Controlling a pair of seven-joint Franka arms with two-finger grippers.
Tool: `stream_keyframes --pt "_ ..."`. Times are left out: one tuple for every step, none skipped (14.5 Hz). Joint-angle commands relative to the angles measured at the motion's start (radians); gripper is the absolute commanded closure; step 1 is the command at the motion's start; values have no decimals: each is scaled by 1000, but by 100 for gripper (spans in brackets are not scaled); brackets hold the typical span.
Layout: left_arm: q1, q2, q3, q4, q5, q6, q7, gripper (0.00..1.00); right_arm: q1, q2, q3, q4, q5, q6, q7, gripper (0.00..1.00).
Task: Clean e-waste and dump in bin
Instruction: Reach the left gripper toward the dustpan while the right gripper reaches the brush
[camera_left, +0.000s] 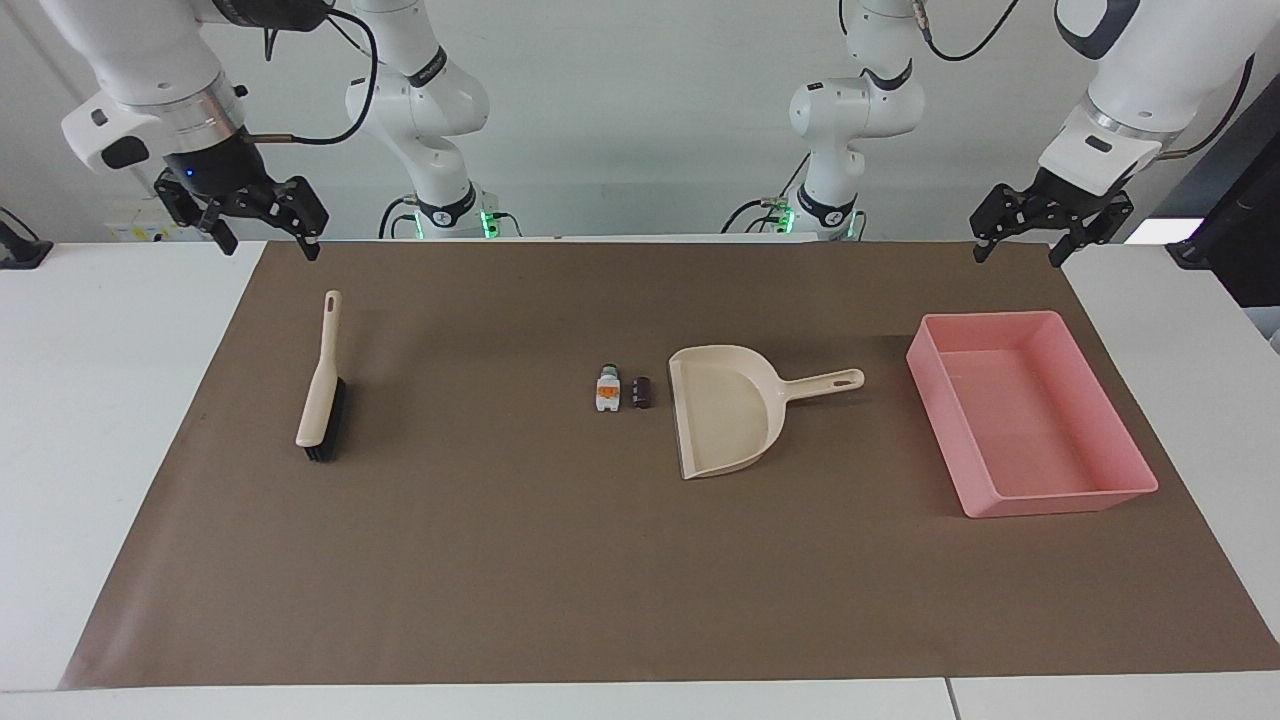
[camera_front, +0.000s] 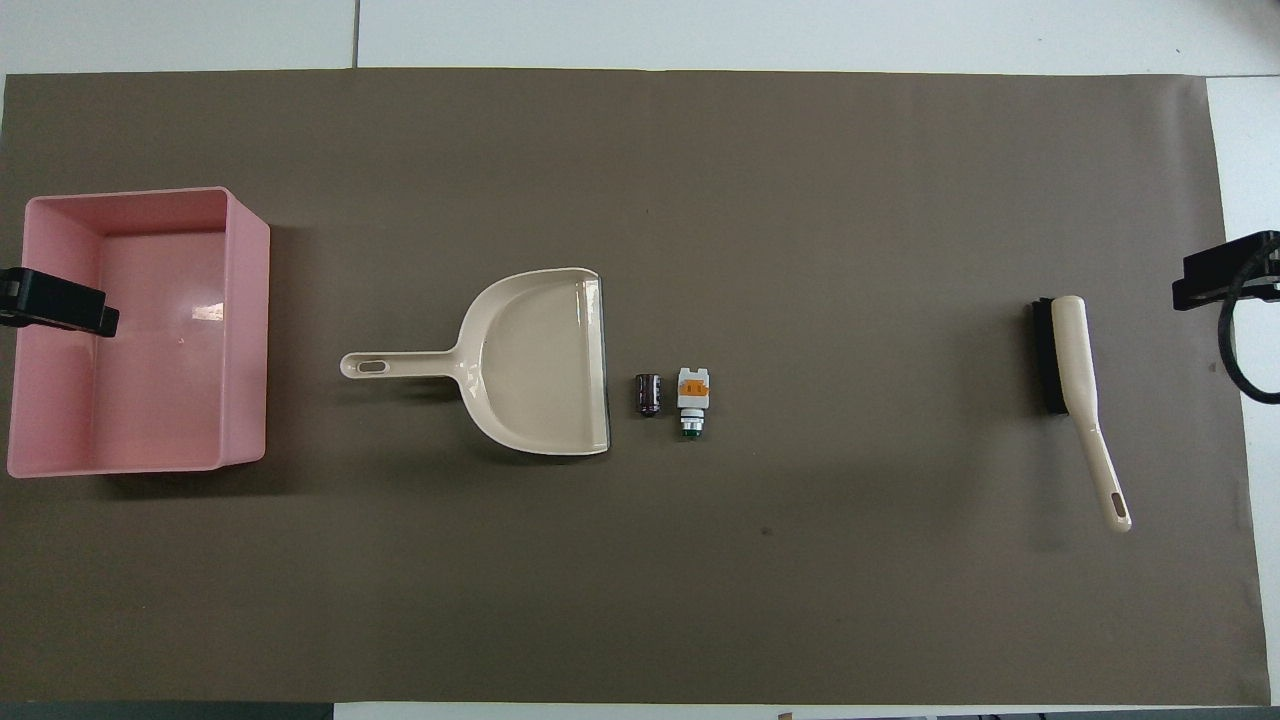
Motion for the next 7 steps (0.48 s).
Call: stream_keyframes --pt "6 -25 1 -30 17 4 4 1 -4 -1 4 -5 -6 15 -11 0" --pt "7 -25 1 -30 17 4 4 1 -4 -2 4 -5 -6 17 -11 0" --pt "7 -25 1 -30 17 4 4 1 -4 0 4 -5 -6 17 -11 0" --pt "7 -25 1 -30 17 4 4 1 -4 0 4 -5 -6 17 -11 0" --pt "7 -25 1 -30 17 4 4 1 -7 0 4 -5 -4 17 -11 0" --pt "7 -25 1 -30 17 4 4 1 -12 -3 4 -7 -4 11 -14 0" --pt "7 -25 1 -30 17 4 4 1 -12 -8 4 -16 -4 2 -19 0"
